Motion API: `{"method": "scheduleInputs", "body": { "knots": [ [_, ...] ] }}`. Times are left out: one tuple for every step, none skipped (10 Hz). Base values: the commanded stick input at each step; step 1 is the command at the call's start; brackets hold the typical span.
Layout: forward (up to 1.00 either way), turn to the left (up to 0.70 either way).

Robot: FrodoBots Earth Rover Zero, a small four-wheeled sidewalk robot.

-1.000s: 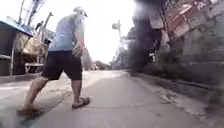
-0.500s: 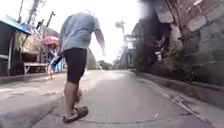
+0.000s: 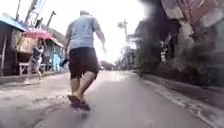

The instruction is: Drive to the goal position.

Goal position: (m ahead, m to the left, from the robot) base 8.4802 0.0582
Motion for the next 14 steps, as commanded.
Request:
{"method": "scheduleInputs", "body": {
  "knots": [
    [0.7, 0.0],
    [0.7, 0.0],
    [0.7, 0.0],
    [0.7, 0.0],
    [0.7, 0.0],
    [0.7, 0.0],
    [0.7, -0.06],
    [0.7, -0.26],
    [0.7, -0.12],
    [0.7, 0.0],
    [0.7, 0.0],
    [0.7, 0.0],
    [0.7, 0.0],
    [0.7, 0.0]
  ]
}}
